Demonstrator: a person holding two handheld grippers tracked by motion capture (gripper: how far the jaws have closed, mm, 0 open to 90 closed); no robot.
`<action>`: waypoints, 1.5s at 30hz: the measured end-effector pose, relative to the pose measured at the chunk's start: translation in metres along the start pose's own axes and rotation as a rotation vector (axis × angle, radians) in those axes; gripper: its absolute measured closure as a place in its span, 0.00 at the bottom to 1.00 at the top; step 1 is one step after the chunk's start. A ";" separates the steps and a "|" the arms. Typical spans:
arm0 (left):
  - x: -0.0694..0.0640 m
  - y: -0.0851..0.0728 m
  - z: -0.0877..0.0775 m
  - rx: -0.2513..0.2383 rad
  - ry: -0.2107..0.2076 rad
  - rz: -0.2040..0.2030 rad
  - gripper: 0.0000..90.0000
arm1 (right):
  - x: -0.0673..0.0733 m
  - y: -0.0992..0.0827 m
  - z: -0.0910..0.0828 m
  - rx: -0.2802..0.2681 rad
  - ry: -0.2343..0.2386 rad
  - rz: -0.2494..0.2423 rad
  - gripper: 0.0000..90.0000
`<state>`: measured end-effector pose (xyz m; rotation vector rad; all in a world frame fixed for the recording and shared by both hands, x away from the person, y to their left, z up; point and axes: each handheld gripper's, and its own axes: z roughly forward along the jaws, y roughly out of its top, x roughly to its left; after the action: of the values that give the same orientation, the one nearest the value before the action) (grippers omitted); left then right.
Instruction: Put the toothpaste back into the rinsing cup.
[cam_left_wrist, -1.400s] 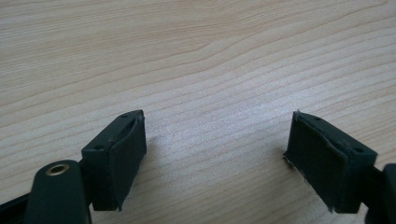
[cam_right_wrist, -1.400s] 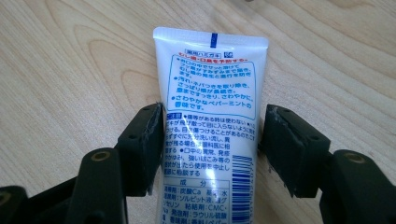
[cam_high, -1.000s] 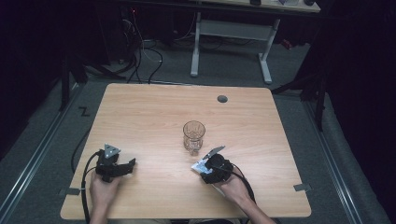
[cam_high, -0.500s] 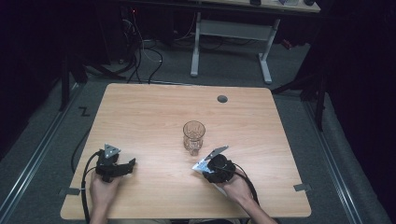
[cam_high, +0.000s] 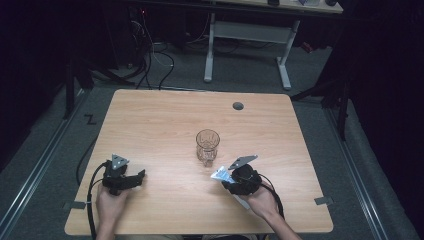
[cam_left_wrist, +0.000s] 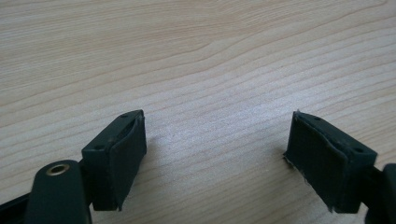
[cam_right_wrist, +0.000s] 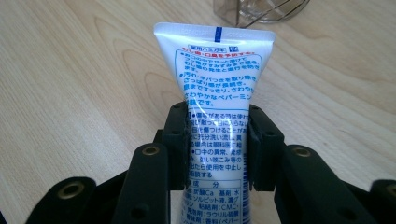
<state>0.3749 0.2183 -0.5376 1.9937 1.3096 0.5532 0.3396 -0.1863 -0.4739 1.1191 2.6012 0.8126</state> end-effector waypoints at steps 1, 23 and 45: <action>0.000 0.000 0.000 0.000 0.000 0.000 0.23 | -0.001 0.000 -0.002 -0.007 -0.001 0.000 0.73; 0.000 0.000 0.000 0.000 0.001 -0.001 0.23 | -0.032 0.020 -0.048 -0.183 -0.025 0.037 0.73; -0.001 0.000 0.000 -0.001 0.005 -0.003 0.23 | -0.057 0.076 -0.065 -0.312 -0.010 0.009 0.73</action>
<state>0.3742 0.2178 -0.5377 1.9902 1.3152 0.5572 0.4012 -0.2106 -0.3796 1.0403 2.3542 1.1612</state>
